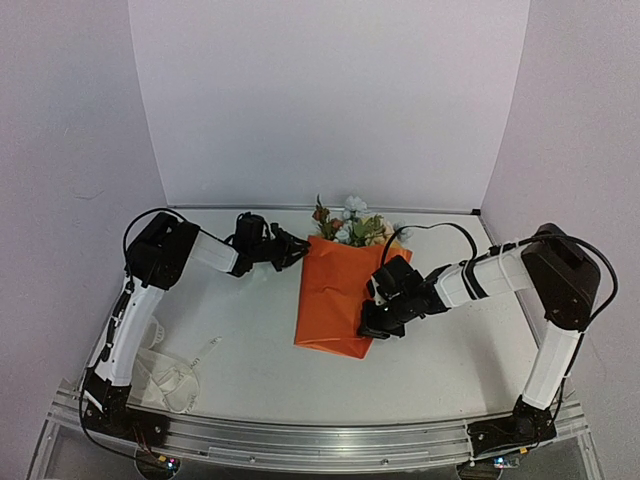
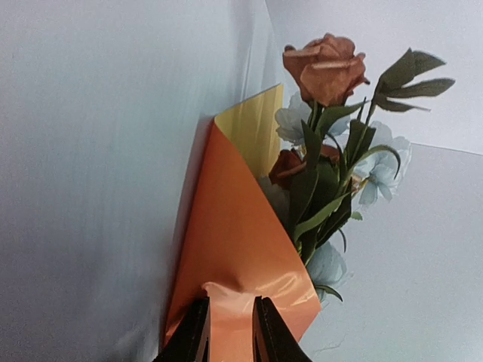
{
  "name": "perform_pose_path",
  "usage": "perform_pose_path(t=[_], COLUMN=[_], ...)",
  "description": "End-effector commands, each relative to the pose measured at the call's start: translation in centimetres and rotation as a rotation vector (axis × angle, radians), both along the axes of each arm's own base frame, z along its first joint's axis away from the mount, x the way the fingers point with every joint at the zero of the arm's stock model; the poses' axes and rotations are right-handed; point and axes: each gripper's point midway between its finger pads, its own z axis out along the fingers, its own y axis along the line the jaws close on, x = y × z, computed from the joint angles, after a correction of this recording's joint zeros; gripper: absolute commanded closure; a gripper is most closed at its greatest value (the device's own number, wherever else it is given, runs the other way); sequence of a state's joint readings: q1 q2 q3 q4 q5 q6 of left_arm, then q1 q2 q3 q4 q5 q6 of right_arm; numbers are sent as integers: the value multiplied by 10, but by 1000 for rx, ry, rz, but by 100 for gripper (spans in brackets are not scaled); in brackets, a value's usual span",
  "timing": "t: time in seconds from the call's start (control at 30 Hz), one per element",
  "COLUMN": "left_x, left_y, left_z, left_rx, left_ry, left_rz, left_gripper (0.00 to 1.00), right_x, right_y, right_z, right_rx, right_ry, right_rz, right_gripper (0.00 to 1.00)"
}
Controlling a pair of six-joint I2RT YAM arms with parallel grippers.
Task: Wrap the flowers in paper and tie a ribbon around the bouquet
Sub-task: Adjust the folded bouquet at the center of the board.
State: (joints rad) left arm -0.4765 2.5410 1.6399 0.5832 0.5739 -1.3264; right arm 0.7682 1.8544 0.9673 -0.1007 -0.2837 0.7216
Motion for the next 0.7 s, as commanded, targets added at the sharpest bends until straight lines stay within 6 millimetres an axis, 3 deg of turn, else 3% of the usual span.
perform_pose_path(t=[0.0, 0.2, 0.37, 0.53, 0.67], left_x=[25, 34, 40, 39, 16], left_y=[0, -9, 2, 17, 28], left_z=[2, 5, 18, 56, 82], left_rx=[-4, 56, 159, 216, 280], left_ry=[-13, -16, -77, -171, -217], left_rz=[50, 25, 25, -3, -45], left_gripper=[77, 77, 75, 74, 70], right_x=[-48, -44, -35, -15, 5], right_y=[-54, -56, -57, -45, -39], right_z=[-60, -55, -43, 0, 43], right_rx=[-249, -258, -259, -192, -142], right_ry=[204, 184, 142, 49, -47], right_rz=[3, -7, -44, -78, -126], right_gripper=[100, 100, 100, 100, 88])
